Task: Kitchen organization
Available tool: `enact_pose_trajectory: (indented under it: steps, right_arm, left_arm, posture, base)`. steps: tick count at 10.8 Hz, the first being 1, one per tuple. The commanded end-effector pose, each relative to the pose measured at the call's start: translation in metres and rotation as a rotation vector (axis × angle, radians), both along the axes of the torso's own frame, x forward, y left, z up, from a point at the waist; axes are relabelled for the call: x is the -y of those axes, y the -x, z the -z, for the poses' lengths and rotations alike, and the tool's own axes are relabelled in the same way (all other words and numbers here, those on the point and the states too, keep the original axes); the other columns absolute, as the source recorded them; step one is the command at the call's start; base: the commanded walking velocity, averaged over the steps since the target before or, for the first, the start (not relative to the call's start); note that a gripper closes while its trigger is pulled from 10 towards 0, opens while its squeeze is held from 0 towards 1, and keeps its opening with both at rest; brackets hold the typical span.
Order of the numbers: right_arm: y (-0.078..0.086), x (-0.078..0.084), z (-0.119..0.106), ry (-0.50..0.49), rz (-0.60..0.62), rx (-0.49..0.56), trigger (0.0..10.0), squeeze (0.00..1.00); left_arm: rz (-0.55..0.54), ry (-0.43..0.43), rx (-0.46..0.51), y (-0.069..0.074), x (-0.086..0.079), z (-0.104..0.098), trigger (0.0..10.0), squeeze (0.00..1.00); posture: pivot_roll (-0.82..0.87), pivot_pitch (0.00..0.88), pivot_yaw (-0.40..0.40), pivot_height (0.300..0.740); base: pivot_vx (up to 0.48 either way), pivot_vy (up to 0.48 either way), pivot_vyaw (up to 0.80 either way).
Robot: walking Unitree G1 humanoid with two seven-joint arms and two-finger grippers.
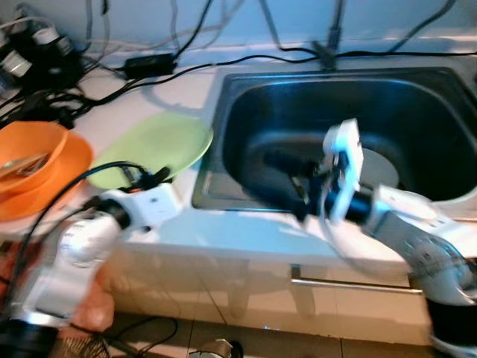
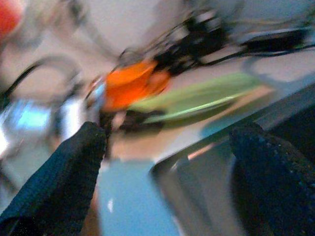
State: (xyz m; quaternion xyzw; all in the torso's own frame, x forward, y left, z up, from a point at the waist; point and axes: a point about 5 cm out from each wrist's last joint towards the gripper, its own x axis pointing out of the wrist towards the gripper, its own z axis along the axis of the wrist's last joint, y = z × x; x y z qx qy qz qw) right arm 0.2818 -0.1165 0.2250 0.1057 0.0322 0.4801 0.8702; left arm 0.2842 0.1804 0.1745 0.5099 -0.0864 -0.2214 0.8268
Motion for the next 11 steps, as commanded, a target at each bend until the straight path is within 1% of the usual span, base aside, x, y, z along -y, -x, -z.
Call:
enact_pose_trajectory:
  steps: [1, 2, 3, 4, 5, 7, 8, 11]
  right_arm:
    - [-0.006, 0.004, -0.001, -0.024, 0.049, -0.039, 10.0, 0.0]
    - [-0.015, 0.006, 0.0, -0.088, 0.109, -0.121, 10.0, 0.0]
    - [-0.019, 0.006, -0.001, -0.126, 0.131, -0.17, 10.0, 0.0]
    - [-0.02, 0.006, -0.001, -0.13, 0.14, -0.184, 10.0, 0.0]
    - [-0.027, 0.006, -0.003, -0.163, 0.183, -0.239, 10.0, 0.0]
    - [-0.031, 0.006, -0.007, -0.206, 0.213, -0.28, 10.0, 0.0]
    - [-0.036, 0.007, -0.012, -0.237, 0.246, -0.312, 10.0, 0.0]
    - [-0.04, 0.008, -0.018, -0.229, 0.282, -0.335, 10.0, 0.0]
  left_arm:
    - [0.048, -0.009, 0.022, 0.002, 0.012, 0.006, 0.0, 0.0]
    - [0.092, 0.004, 0.132, 0.001, 0.024, -0.002, 0.0, 0.0]
    - [0.116, 0.016, 0.191, 0.001, 0.032, -0.005, 0.0, 0.0]
    - [0.124, 0.017, 0.213, 0.002, 0.035, -0.005, 0.0, 0.0]
    - [0.164, 0.0, 0.268, 0.003, 0.047, 0.0, 0.0, 0.0]
    - [0.204, -0.011, 0.3, 0.005, 0.056, 0.007, 0.0, 0.0]
    - [0.242, -0.029, 0.317, 0.006, 0.065, 0.013, 0.0, 0.0]
    - [0.29, -0.053, 0.332, 0.009, 0.072, 0.022, 0.0, 0.0]
  posture:
    - [0.15, 0.124, 0.107, 0.74]
    - [0.15, 0.122, 0.108, 0.74]
    - [0.14, 0.121, 0.108, 0.74]
    - [0.14, 0.121, 0.107, 0.74]
    - [0.13, 0.122, 0.106, 0.74]
    - [0.13, 0.123, 0.106, 0.74]
    - [0.13, 0.123, 0.106, 0.74]
    - [0.11, 0.121, 0.11, 0.74]
  base:
    - [0.0, 0.0, 0.0]
    - [0.0, 0.0, 0.0]
    - [0.0, 0.0, 0.0]
    - [0.0, 0.0, 0.0]
    - [0.0, 0.0, 0.0]
    - [0.0, 0.0, 0.0]
    - [0.0, 0.0, 0.0]
    - [0.0, 0.0, 0.0]
